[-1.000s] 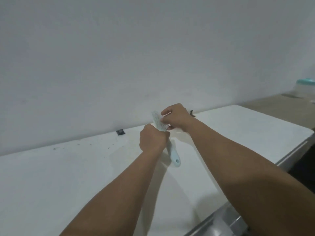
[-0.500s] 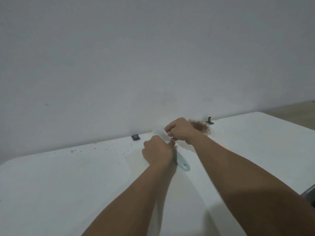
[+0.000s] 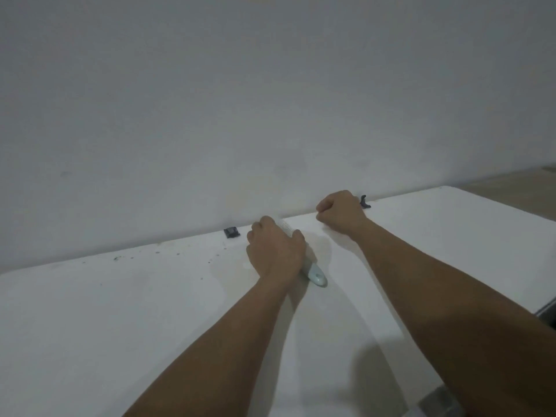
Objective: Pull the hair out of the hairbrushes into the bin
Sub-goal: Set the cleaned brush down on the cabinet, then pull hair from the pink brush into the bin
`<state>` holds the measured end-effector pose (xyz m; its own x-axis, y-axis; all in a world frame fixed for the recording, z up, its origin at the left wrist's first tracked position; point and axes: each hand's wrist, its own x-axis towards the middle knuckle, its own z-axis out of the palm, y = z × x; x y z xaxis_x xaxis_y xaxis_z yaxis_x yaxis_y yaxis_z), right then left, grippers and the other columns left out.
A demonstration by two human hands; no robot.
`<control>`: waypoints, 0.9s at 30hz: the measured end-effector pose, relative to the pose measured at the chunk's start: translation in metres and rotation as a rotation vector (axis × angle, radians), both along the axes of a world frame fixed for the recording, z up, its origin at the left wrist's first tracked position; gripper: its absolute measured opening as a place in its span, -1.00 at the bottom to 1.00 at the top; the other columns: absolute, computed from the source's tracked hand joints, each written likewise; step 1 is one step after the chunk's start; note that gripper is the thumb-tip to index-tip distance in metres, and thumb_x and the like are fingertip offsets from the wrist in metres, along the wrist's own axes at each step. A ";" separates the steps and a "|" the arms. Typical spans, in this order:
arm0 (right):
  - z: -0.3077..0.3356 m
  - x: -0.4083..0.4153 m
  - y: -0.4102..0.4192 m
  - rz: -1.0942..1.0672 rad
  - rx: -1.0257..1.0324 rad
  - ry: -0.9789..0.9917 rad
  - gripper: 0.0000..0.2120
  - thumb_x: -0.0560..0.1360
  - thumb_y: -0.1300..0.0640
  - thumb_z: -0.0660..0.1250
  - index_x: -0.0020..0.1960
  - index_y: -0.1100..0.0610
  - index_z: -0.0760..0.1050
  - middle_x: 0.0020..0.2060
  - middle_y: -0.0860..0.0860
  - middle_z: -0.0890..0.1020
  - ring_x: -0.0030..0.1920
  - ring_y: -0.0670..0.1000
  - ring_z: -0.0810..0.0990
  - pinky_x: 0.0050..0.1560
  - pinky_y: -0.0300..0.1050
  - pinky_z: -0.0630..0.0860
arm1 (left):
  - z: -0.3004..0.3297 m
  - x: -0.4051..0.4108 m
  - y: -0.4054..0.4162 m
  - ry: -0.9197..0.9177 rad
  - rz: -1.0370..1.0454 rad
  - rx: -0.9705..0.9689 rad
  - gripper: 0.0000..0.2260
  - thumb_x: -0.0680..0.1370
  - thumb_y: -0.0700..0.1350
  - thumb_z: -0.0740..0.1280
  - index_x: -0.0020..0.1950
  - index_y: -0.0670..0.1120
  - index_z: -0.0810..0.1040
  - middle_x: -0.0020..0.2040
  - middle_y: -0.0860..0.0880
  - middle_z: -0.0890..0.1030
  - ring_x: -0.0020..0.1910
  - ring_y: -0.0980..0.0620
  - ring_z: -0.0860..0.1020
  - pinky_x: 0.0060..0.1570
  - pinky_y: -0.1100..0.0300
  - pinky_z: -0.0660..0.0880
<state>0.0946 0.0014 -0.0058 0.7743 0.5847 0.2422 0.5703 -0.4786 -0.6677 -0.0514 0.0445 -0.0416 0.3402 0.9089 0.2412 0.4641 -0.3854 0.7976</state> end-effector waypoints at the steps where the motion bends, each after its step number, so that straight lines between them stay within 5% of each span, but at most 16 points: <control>1: 0.000 0.004 -0.006 -0.041 -0.019 -0.042 -0.86 0.36 0.28 0.39 -0.12 0.16 0.68 -0.07 0.08 0.71 0.02 0.10 0.66 0.11 -0.07 0.58 | 0.000 0.001 -0.003 -0.019 -0.030 0.044 -0.66 0.49 -0.03 0.37 0.19 -0.16 0.48 0.17 -0.11 0.53 0.21 -0.13 0.46 0.16 0.01 0.41; 4: -0.004 0.008 -0.029 -0.157 -0.071 -0.105 -0.86 0.40 0.18 0.37 -0.14 0.22 0.66 -0.13 0.13 0.70 -0.03 0.15 0.66 0.03 -0.01 0.60 | 0.000 0.009 -0.013 -0.098 -0.175 0.133 -0.78 0.49 -0.16 0.34 0.11 -0.19 0.56 0.07 -0.13 0.57 0.16 -0.12 0.48 0.15 0.06 0.41; 9: -0.013 0.011 -0.058 -0.225 -0.180 -0.149 -0.82 0.31 0.30 0.27 -0.13 0.22 0.58 -0.19 0.13 0.65 -0.14 0.15 0.64 -0.14 -0.02 0.62 | 0.006 0.026 -0.033 -0.060 -0.417 0.119 -0.80 0.49 -0.24 0.28 0.04 -0.18 0.64 0.04 -0.13 0.66 0.10 -0.10 0.57 0.15 0.03 0.49; 23: -0.012 0.015 -0.086 -0.242 -0.057 0.068 -0.66 0.43 0.34 0.26 0.17 0.46 0.47 0.15 0.36 0.57 0.16 0.29 0.56 0.16 0.11 0.52 | 0.002 0.040 -0.046 0.096 -0.453 0.101 -0.86 0.49 -0.21 0.33 -0.01 -0.11 0.65 0.03 -0.05 0.67 0.06 -0.07 0.59 0.01 0.09 0.54; 25: -0.010 0.015 -0.096 -0.251 -0.008 0.138 -0.67 0.41 0.35 0.30 0.15 0.45 0.48 0.07 0.35 0.59 0.14 0.28 0.57 0.14 0.12 0.56 | 0.005 0.041 -0.050 0.089 -0.468 0.114 -0.85 0.48 -0.22 0.31 -0.02 -0.12 0.65 0.02 -0.05 0.67 0.04 -0.07 0.59 -0.02 0.12 0.53; 27: -0.007 0.011 -0.108 -0.253 0.054 0.223 -0.73 0.35 0.34 0.34 0.05 0.36 0.52 -0.14 0.16 0.52 -0.10 0.16 0.57 -0.10 -0.01 0.55 | 0.008 0.041 -0.055 0.084 -0.477 0.130 -0.84 0.47 -0.22 0.30 -0.02 -0.12 0.65 0.02 -0.06 0.67 0.05 -0.07 0.59 -0.03 0.13 0.51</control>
<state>0.1052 -0.1065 -0.0129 0.9304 0.3585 0.0762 0.2755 -0.5470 -0.7905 -0.0103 -0.0105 -0.0335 0.7339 0.6114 0.2960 0.2723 -0.6640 0.6964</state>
